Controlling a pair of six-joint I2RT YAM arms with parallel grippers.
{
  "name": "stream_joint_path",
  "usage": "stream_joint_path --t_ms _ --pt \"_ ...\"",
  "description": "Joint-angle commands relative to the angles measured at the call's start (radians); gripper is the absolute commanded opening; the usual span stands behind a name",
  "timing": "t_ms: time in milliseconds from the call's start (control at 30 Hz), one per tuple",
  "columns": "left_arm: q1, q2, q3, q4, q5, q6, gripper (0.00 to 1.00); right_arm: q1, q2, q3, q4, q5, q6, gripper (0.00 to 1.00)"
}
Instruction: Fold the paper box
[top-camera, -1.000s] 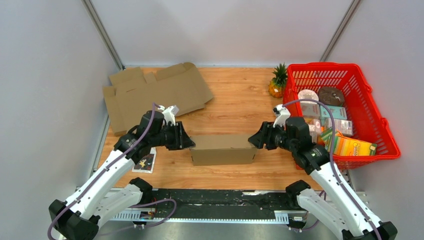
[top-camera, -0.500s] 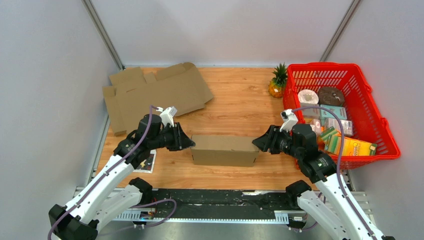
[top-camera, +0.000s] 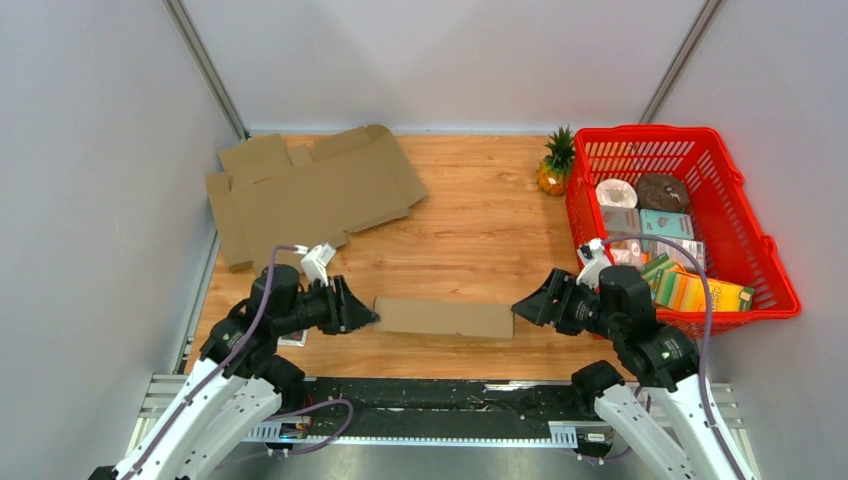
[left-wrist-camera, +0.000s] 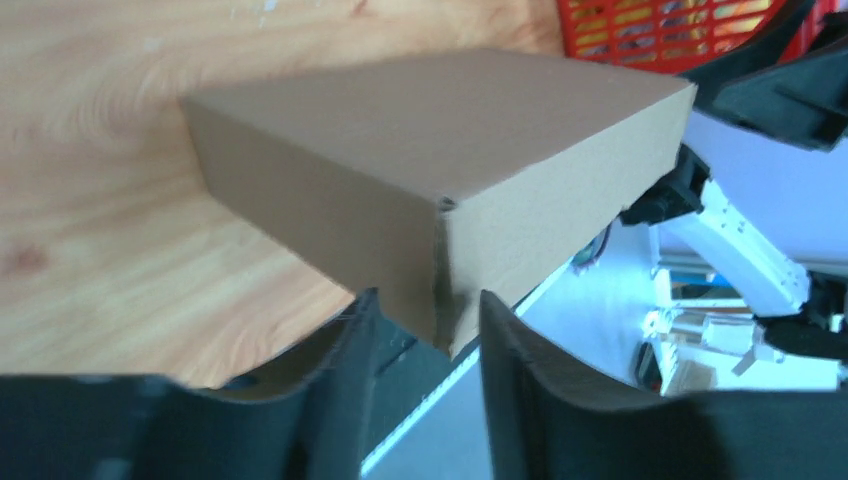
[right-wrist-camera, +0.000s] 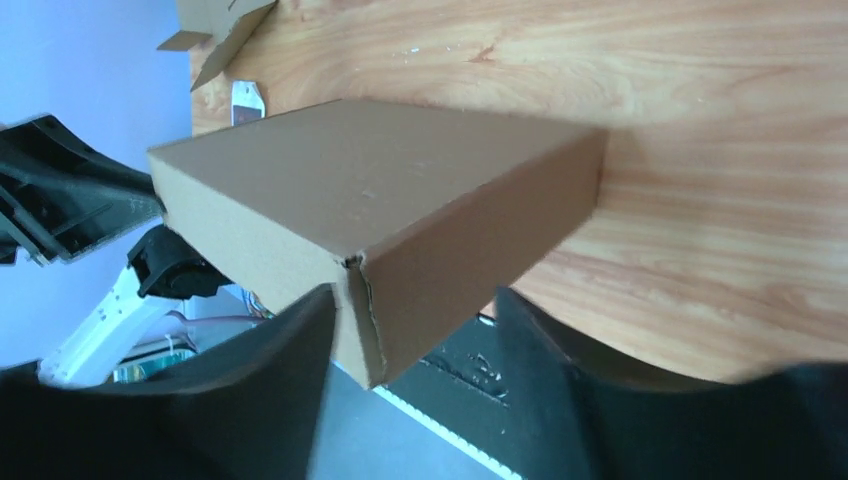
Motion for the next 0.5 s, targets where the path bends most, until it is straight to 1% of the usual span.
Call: stream_joint_path --t_ms 0,33,67,100,167,233,267,300,333,400,433,467 --pt "0.001 -0.089 0.069 -0.265 -0.006 -0.031 0.65 0.001 0.006 0.100 -0.180 0.010 -0.022 0.78" --pt "0.001 -0.086 0.096 -0.269 -0.005 -0.036 0.71 0.001 0.020 0.103 -0.174 0.004 -0.033 0.84" --pt "0.001 -0.076 0.123 -0.271 -0.005 -0.038 0.72 0.001 0.066 0.100 -0.154 -0.012 -0.054 0.88" --pt "0.001 -0.038 0.170 -0.271 0.003 -0.036 0.72 0.001 0.089 0.096 -0.143 -0.017 -0.062 0.90" --pt "0.001 0.010 0.211 -0.277 0.006 -0.004 0.72 0.001 0.152 0.079 -0.104 -0.046 -0.083 0.95" --pt "0.001 0.082 0.231 -0.297 -0.054 0.030 0.73 0.002 0.189 0.036 -0.059 -0.063 -0.100 0.97" --pt "0.001 0.104 0.222 -0.285 -0.069 0.031 0.73 0.002 0.224 0.021 -0.024 -0.065 -0.108 0.97" --pt "0.003 0.140 0.176 -0.260 -0.057 0.033 0.73 0.005 0.247 0.008 -0.022 -0.059 -0.125 0.97" --pt "0.001 0.160 0.147 -0.190 -0.039 0.033 0.73 0.015 0.264 0.002 -0.015 -0.036 -0.126 0.97" --pt "-0.003 0.206 0.061 -0.136 0.003 0.025 0.74 0.085 0.296 -0.022 0.001 0.004 -0.102 0.95" --pt "-0.009 0.216 0.038 -0.099 0.000 0.021 0.74 0.116 0.302 -0.033 -0.005 0.070 -0.091 0.95" --pt "-0.017 0.219 0.021 -0.097 -0.012 0.019 0.74 0.184 0.307 -0.038 -0.007 0.101 -0.074 0.95"
